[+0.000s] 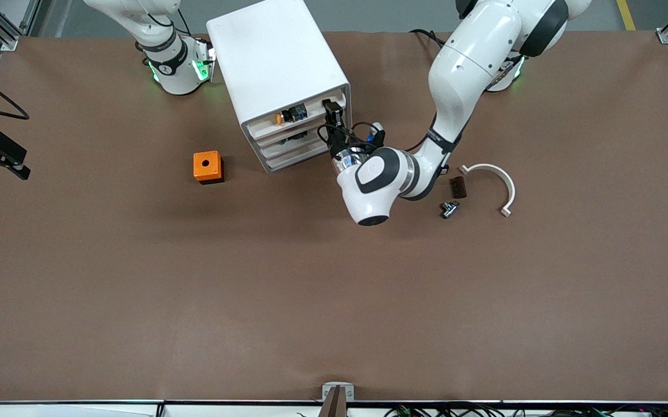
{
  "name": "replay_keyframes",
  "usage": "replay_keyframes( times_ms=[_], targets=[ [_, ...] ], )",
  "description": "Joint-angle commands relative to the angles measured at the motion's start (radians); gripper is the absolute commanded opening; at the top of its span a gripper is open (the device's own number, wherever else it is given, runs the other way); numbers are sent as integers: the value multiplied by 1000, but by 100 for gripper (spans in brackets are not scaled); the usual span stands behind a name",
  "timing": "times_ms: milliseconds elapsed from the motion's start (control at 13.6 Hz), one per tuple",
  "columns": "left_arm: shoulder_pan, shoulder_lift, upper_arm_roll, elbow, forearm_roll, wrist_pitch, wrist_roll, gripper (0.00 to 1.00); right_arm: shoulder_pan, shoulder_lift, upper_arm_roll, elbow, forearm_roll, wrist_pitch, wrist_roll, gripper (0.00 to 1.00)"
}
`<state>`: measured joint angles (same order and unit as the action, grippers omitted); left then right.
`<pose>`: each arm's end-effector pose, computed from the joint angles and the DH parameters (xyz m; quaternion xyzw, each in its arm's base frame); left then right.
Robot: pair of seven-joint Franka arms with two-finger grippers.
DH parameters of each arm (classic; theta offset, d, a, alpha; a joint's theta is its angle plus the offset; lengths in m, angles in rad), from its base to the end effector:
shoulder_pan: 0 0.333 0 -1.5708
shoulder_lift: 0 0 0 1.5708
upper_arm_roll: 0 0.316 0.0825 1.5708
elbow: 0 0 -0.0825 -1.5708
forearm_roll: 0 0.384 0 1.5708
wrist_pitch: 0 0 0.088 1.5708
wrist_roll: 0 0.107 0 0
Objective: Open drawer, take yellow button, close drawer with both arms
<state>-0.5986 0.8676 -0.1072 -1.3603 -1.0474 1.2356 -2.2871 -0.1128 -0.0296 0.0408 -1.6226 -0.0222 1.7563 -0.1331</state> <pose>0.4333 -0.4960 0.2359 -0.4661 -0.5799 0.5607 0.3635 0.5615 -0.0421 0.6340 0.9961 0.0316 0.0799 0.0199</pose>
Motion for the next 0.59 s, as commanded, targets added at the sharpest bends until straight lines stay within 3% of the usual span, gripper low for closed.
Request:
replay_keyframes(
  times_ms=[0,295,516],
  targets=[
    [45,16,7,21,-39,2,-6,12,-16,-6,11,-2,-1,-5,67,100],
    [97,22,12,24,-40,21,-9,15,-4,-6,21,-3,-1,-14,174,100],
    [129,22,14,29,-43,34,-9,15,63,-6,31,-2,-8,-29,488,100]
  ],
)
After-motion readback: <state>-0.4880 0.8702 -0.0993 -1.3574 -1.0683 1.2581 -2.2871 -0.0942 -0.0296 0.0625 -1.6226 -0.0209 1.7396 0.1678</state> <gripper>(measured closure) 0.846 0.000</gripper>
